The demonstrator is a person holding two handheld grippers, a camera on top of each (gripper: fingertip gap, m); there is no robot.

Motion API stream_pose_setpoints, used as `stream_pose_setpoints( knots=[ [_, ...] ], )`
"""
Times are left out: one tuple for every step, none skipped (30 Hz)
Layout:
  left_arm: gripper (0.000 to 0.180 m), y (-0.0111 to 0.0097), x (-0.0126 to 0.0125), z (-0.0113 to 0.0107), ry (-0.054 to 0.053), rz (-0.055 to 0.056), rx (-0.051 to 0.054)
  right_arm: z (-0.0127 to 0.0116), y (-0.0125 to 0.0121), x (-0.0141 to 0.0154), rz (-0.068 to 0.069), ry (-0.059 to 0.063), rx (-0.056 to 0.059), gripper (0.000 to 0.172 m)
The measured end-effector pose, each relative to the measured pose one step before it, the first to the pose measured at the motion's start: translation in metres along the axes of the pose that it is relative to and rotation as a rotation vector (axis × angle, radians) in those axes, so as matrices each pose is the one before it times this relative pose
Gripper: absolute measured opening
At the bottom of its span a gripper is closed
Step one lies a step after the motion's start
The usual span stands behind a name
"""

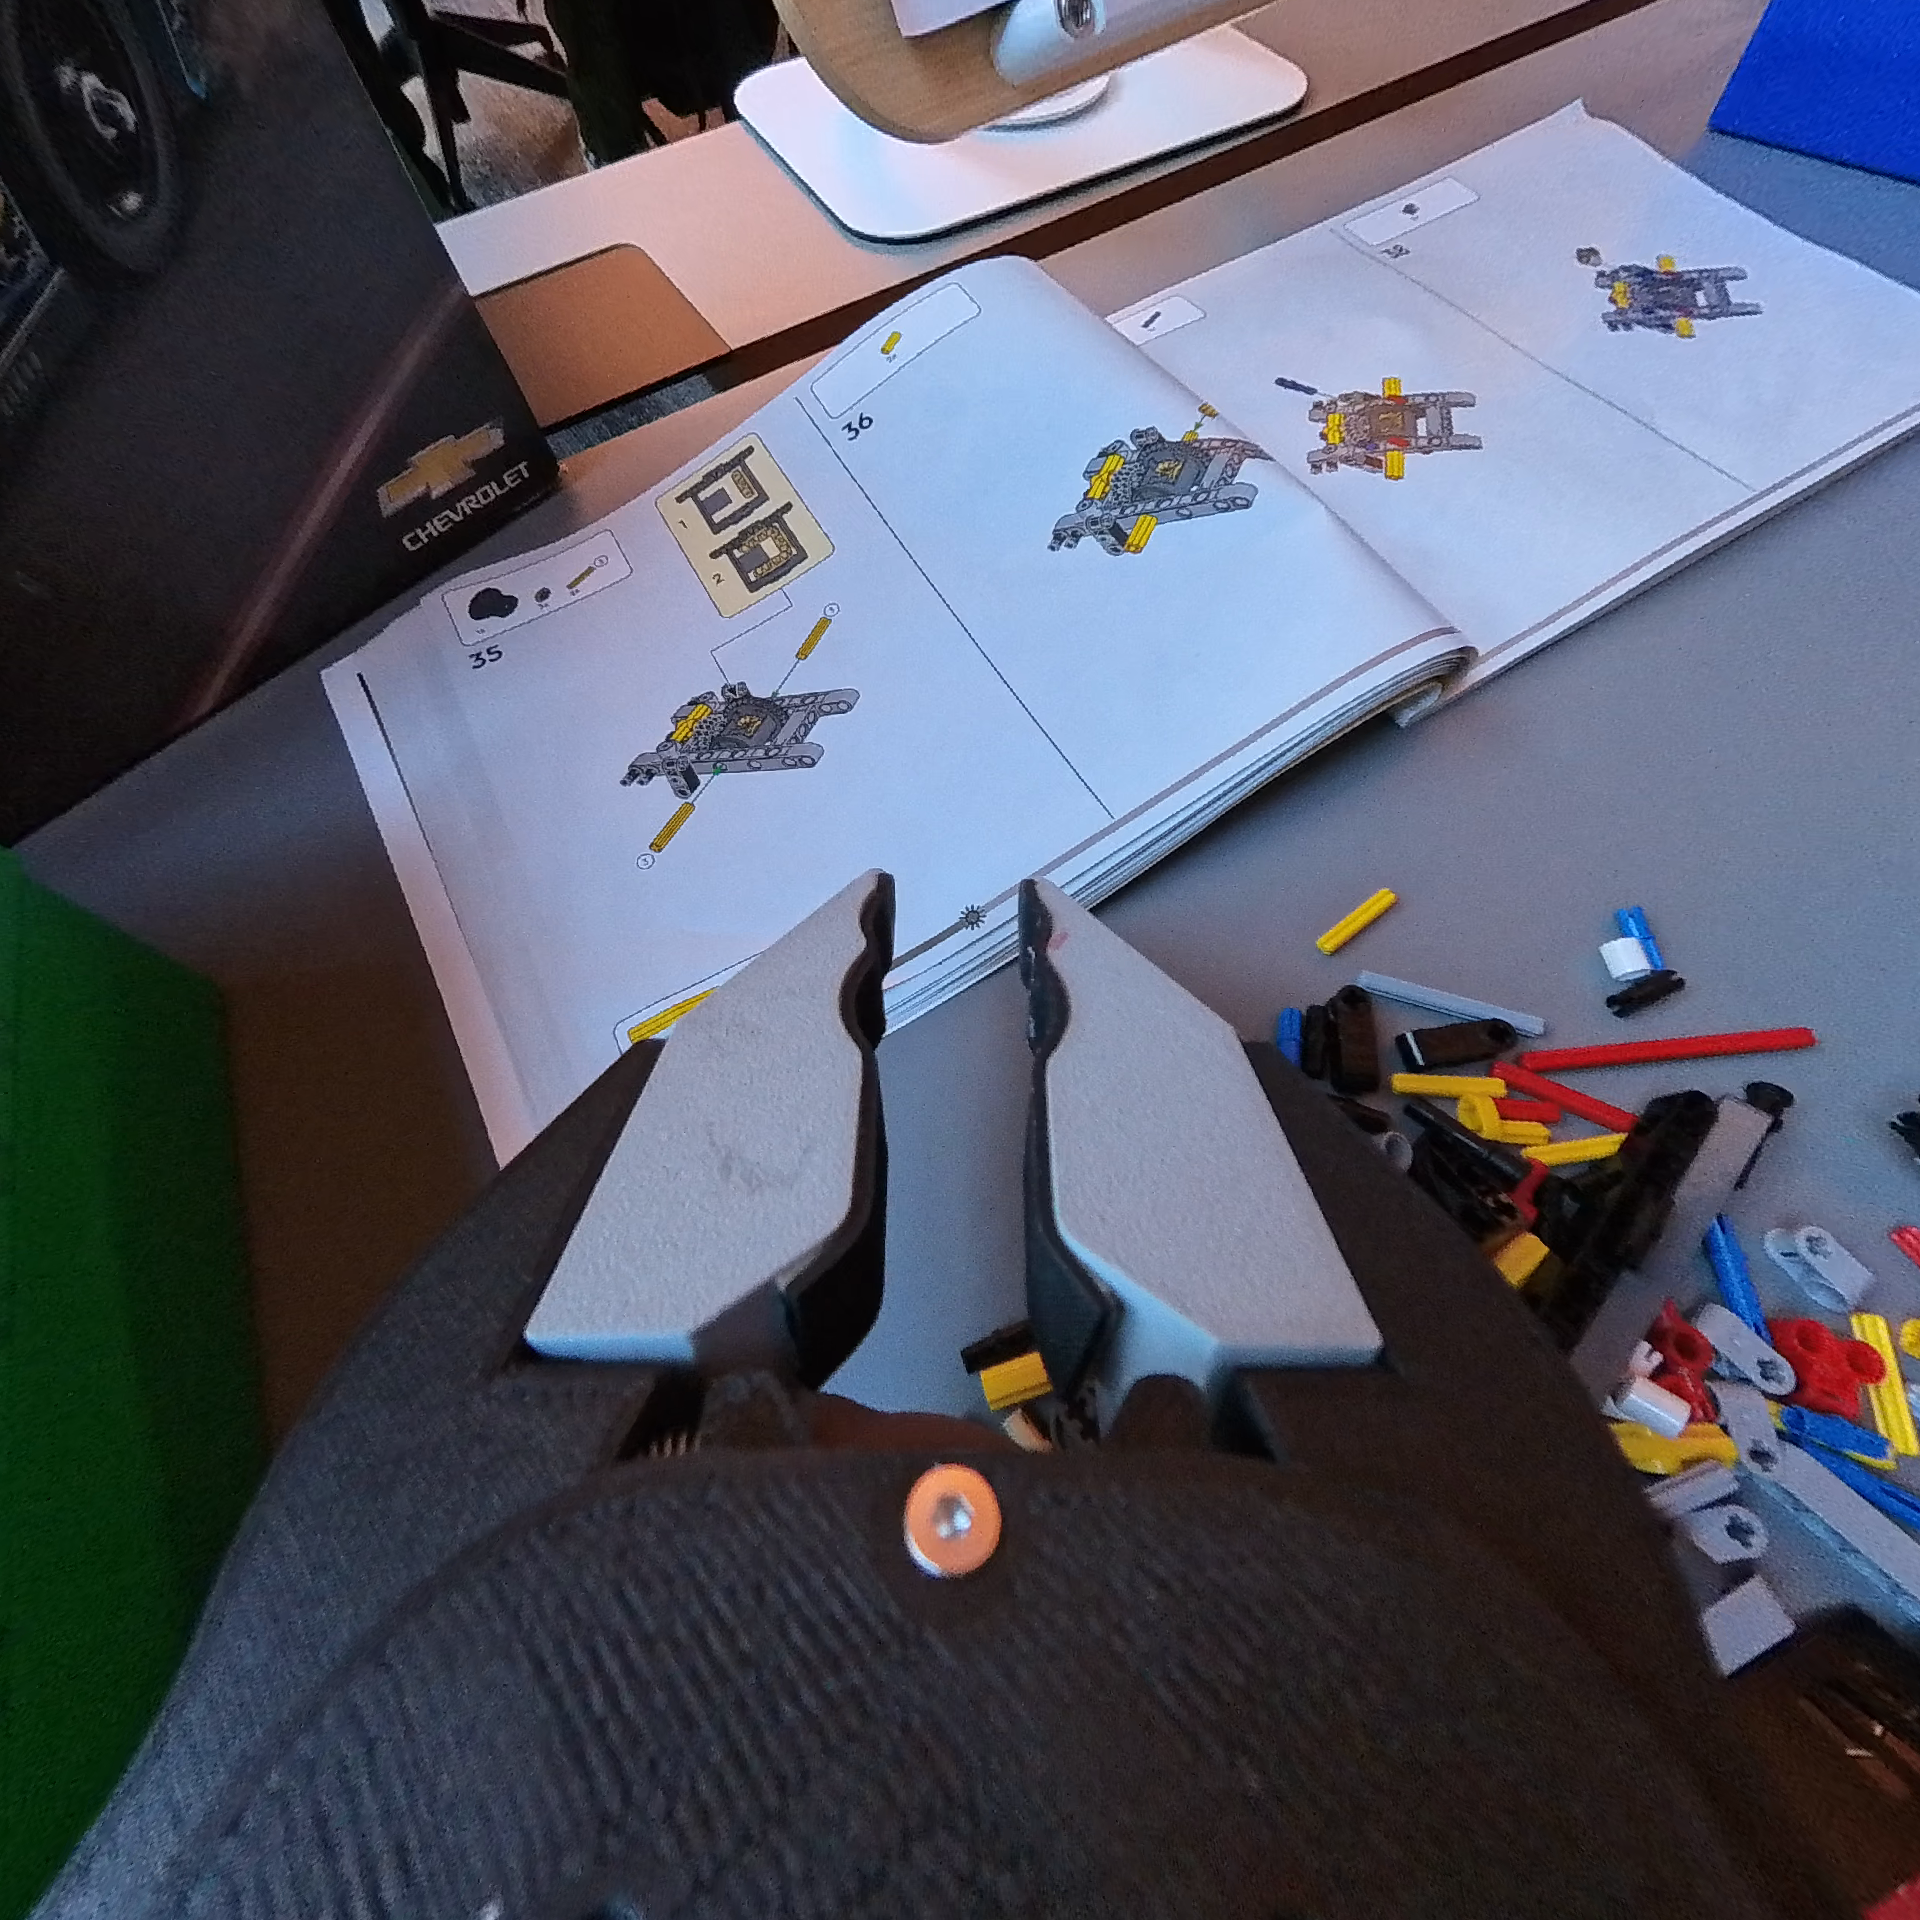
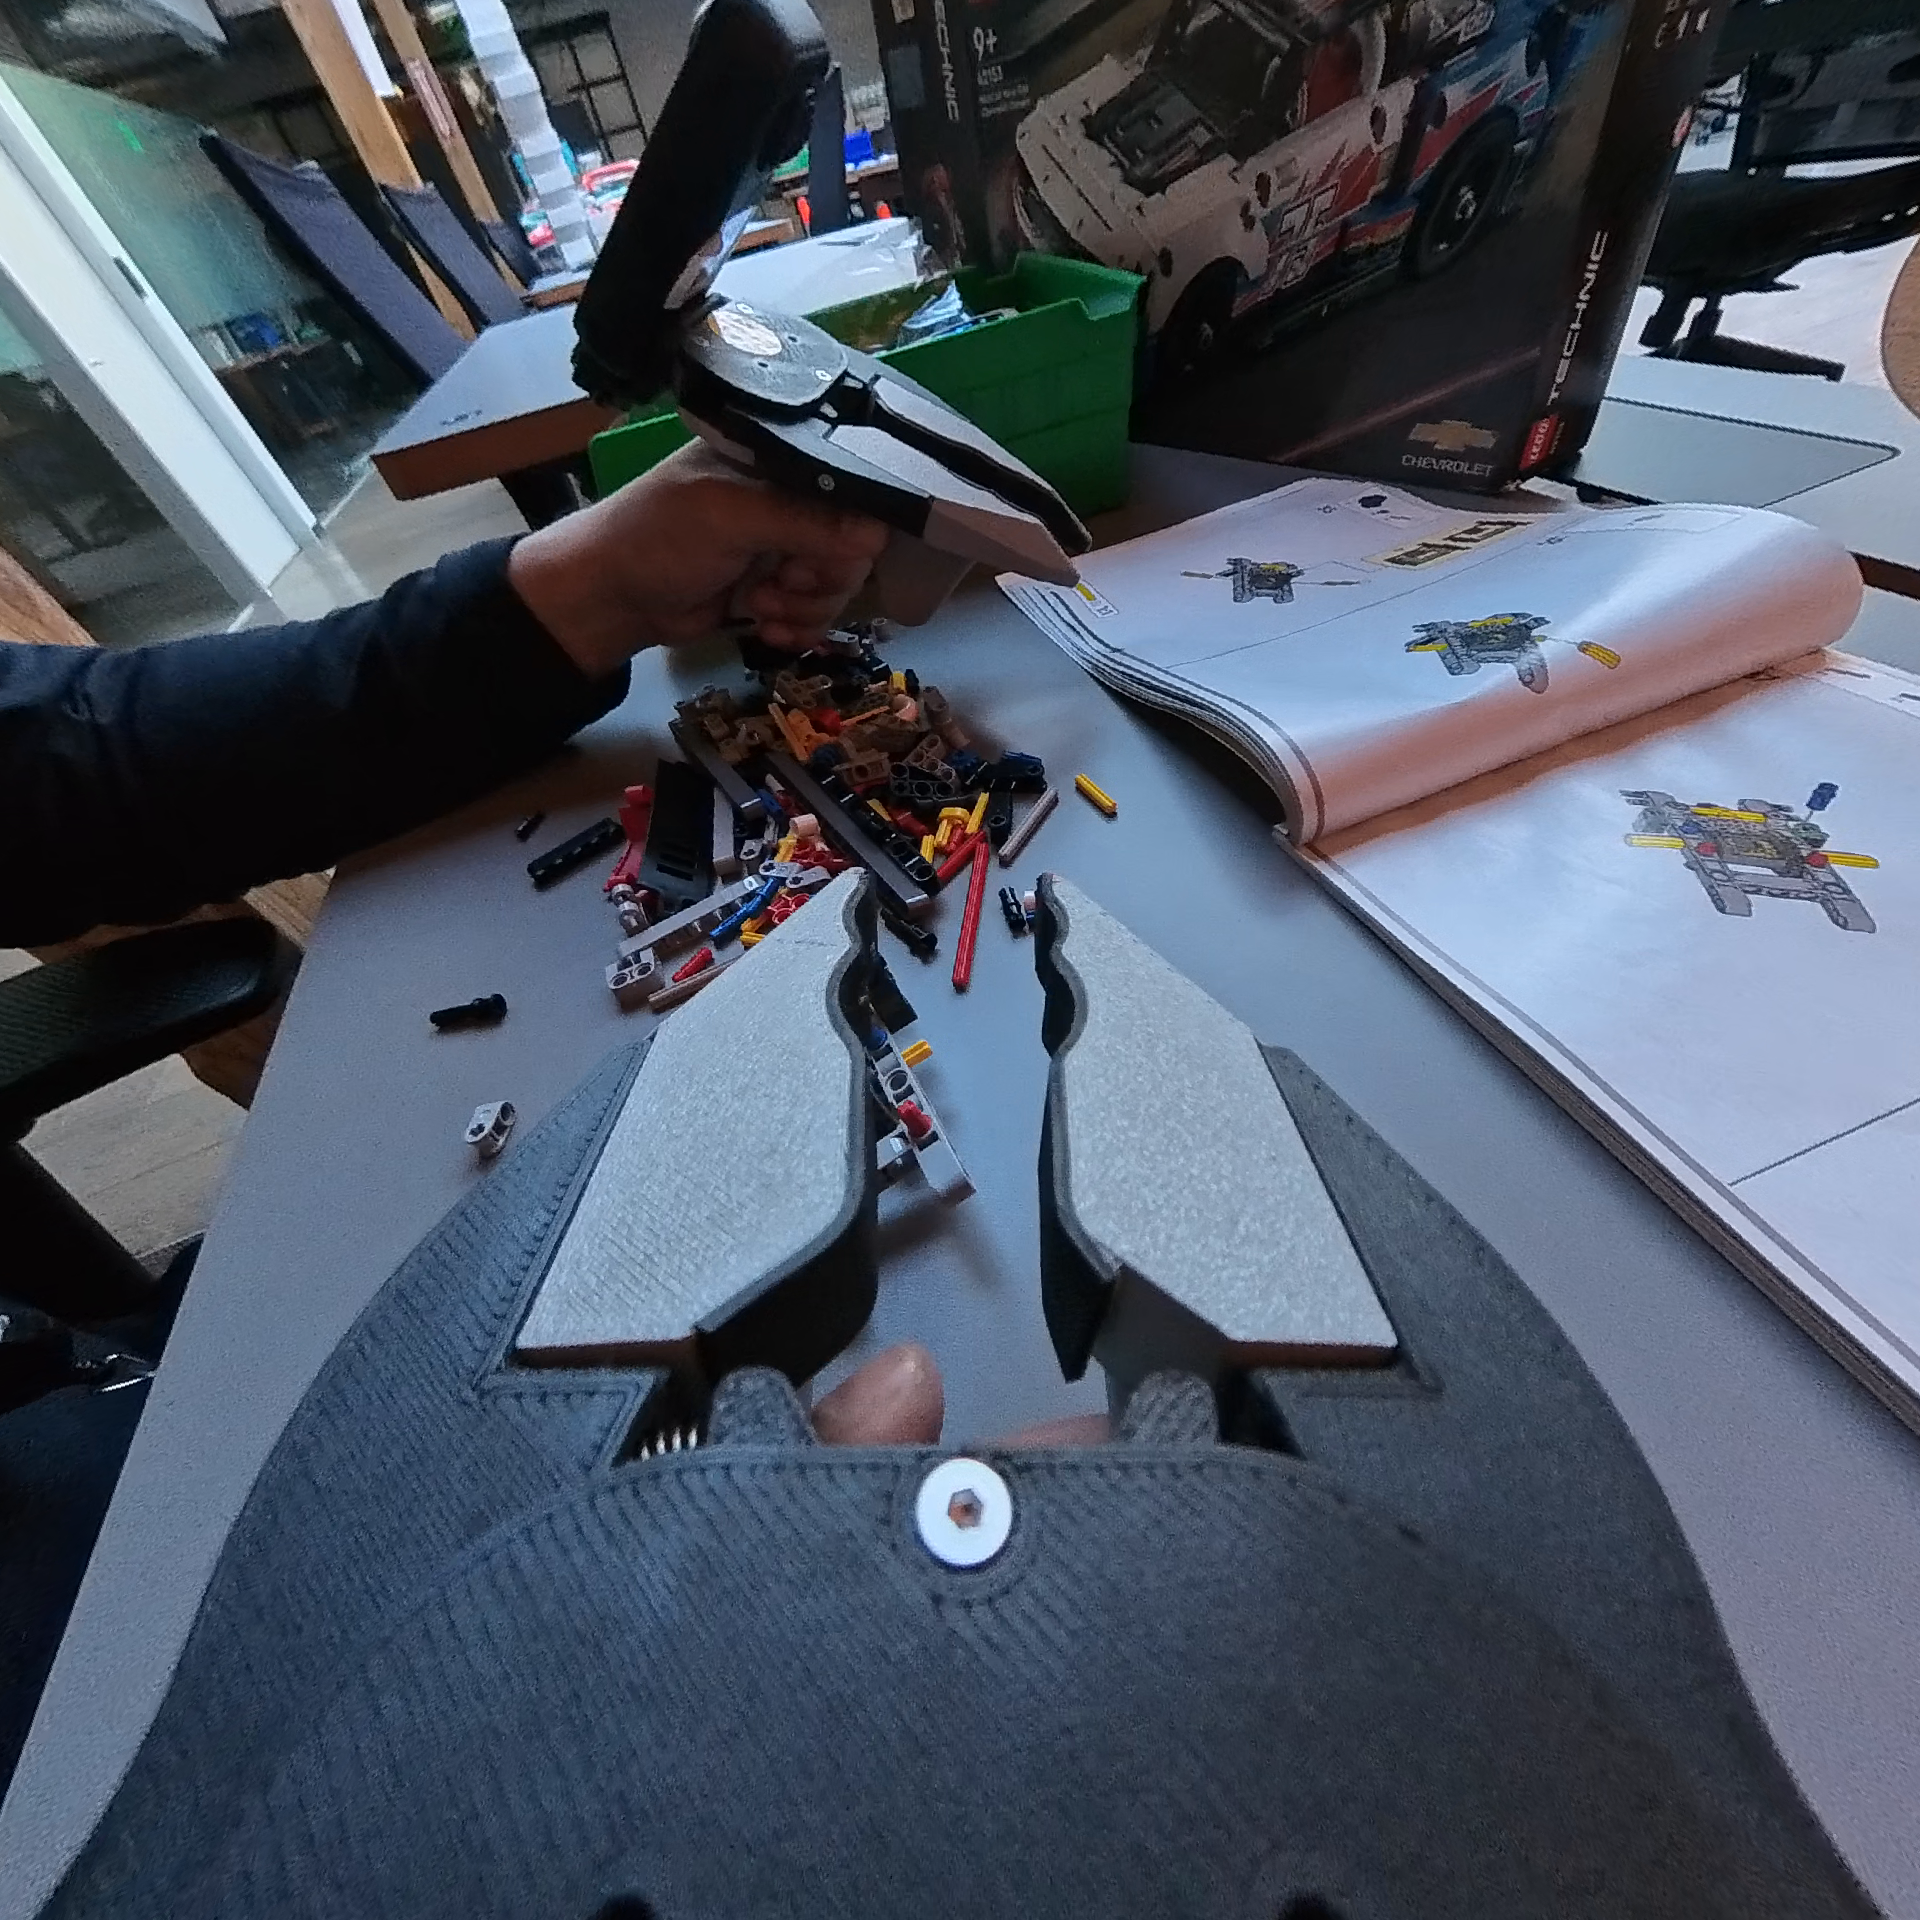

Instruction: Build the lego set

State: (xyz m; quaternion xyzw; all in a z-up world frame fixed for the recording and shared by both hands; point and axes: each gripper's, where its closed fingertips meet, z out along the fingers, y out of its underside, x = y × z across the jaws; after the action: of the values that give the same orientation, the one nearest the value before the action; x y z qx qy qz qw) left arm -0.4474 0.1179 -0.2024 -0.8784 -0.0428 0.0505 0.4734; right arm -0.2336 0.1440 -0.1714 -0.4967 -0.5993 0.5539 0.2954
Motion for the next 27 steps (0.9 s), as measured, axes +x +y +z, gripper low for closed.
stream_pose_setpoints(
  knots=[
    [0.021, -0.00009, -0.00003, -0.00012, -0.0005, 0.0007, 0.0005, 0.00012, -0.00001, -0.00003, 0.0008, -0.001, -0.0004, 0.027],
    [0.021, -0.00002, 0.00004, -0.00001, -0.0006, 0.0012, 0.0002, 0.0, -0.00002, 0.00003, 0.0012, -0.0008, -0.0002, 0.027],
    [0.021, 0.00001, -0.00001, 0.00003, -0.0011, 0.001, -0.0004, -0.00006, -0.00005, 0.00005, 0.0011, -0.0004, 0.0002, 0.027],
    [0.021, 0.00014, 0.00001, 0.00002, -0.0003, 0.0008, -0.0004, 0.00001, -0.00004, 0.00004, 0.0011, -0.0006, 0.0008, 0.027],
    [0.021, -0.00003, 0.00004, 0.00006, -0.0002, 0.0008, -0.0001, -0.00007, -0.00004, -0.00003, 0.0011, -0.001, 0.0001, 0.027],
    [0.022, 0.00008, -0.00001, 0.00011, -0.0001, 0.0003, -0.0004, 0.00001, 0.00005, -0.00023, 0.0006, -0.0022, -0.0006, 0.027],
    [0.021, 0.00006, 0.00016, 0.00011, 0.0003, 0.0, -0.0002, 0.00006, 0.00003, -0.00026, -0.0001, -0.0022, -0.0004, 0.027],
    [0.022, 0.00011, 0.00002, 0.0001, 0.0002, 0.0003, -0.0006, 0.00012, 0.00008, -0.00026, -0.0005, -0.001, -0.0006, 0.027],
    [0.022, 0.00022, -0.00003, 0.00019, -0.0003, 0.0004, -0.0012, 0.00002, 0.00013, -0.0002, -0.0008, -0.0005, -0.0008, 0.027],
    [0.022, 0.00013, 0.00013, 0.00008, 0.0003, 0.0003, -0.0007, 0.00006, 0.00006, -0.00015, -0.001, -0.0003, -0.0003, 0.027],
    [0.022, -0.00006, -0.00003, 0.00003, -0.0001, 0.0002, 0.0004, 0.00007, 0.00004, -0.00014, -0.0011, -0.0003, -0.0001, 0.027],
    [0.022, -0.00004, -0.00002, 0.00002, -0.0003, -0.0002, 0.0003, 0.00001, 0.00007, -0.0001, -0.0009, -0.0005, -0.0004, 0.027],
    [0.021, 0.0, 0.00002, 0.00001, 0.0007, -0.0003, 0.0, 0.00003, -0.00003, -0.00026, -0.0005, -0.0007, -0.0003, 0.027],
    [0.022, 0.00012, 0.00018, 0.00008, 0.0008, 0.0006, -0.0007, 0.00009, 0.00007, -0.00011, -0.0004, -0.0006, -0.0006, 0.027],
    [0.021, 0.00005, 0.00029, 0.00003, -0.0001, 0.0016, -0.0011, 0.00011, 0.00023, -0.00023, -0.0007, -0.001, -0.001, 0.027],
    [0.021, -0.00005, 0.00044, -0.00004, 0.0004, 0.0017, 0.0004, 0.00005, 0.0, -0.00024, -0.0009, -0.0016, -0.0008, 0.027],
    [0.021, -0.00035, 0.00076, 0.00001, 0.0014, 0.0019, 0.0006, 0.00009, 0.00009, -0.00037, -0.0011, -0.0013, -0.0004, 0.026],
    [0.021, -0.00008, 0.00066, 0.00005, 0.0002, 0.0027, -0.0001, -0.00004, 0.0001, -0.00015, -0.0015, -0.0003, -0.0004, 0.027],
    [0.021, 0.00004, 0.0003, 0.00017, -0.0009, 0.003, -0.0008, 0.0, -0.00002, -0.00023, -0.0019, -0.0003, -0.0001, 0.026],
    [0.021, 0.00013, 0.0002, 0.00008, -0.0011, 0.0024, -0.0011, 0.00002, 0.00008, -0.00033, -0.0017, -0.001, -0.0002, 0.026],
    [0.022, 0.00023, -0.00002, 0.00012, -0.0006, 0.0008, -0.0009, 0.00012, 0.00003, -0.00024, -0.0014, -0.0005, -0.0009, 0.026],
    [0.021, -0.00005, -0.00015, -0.0001, 0.0, -0.0009, 0.0001, 0.00005, 0.00015, -0.00016, -0.0014, 0.0001, -0.0009, 0.026],
    [0.021, -0.0002, -0.0001, -0.00018, 0.0002, -0.0015, 0.001, 0.00008, 0.00011, -0.00019, -0.0012, 0.0, -0.0006, 0.026],
    [0.021, -0.0003, -0.00033, -0.00021, -0.0005, -0.0012, 0.0011, 0.00009, 0.00001, -0.00013, -0.0007, -0.0001, -0.0008, 0.026],
    [0.021, -0.00029, -0.00016, -0.00024, -0.0004, -0.0005, 0.0011, -0.00001, 0.00011, -0.00005, -0.0006, 0.0, -0.0007, 0.026],
    [0.021, -0.00022, -0.00008, -0.00019, -0.0003, 0.0, 0.0012, 0.00007, 0.00004, -0.00016, -0.0006, -0.0001, -0.0002, 0.026],
    [0.021, -0.00022, -0.00012, -0.00014, -0.0005, 0.0004, 0.0007, -0.00002, 0.00004, -0.00005, -0.0002, -0.0005, -0.0003, 0.026]
  ],
)
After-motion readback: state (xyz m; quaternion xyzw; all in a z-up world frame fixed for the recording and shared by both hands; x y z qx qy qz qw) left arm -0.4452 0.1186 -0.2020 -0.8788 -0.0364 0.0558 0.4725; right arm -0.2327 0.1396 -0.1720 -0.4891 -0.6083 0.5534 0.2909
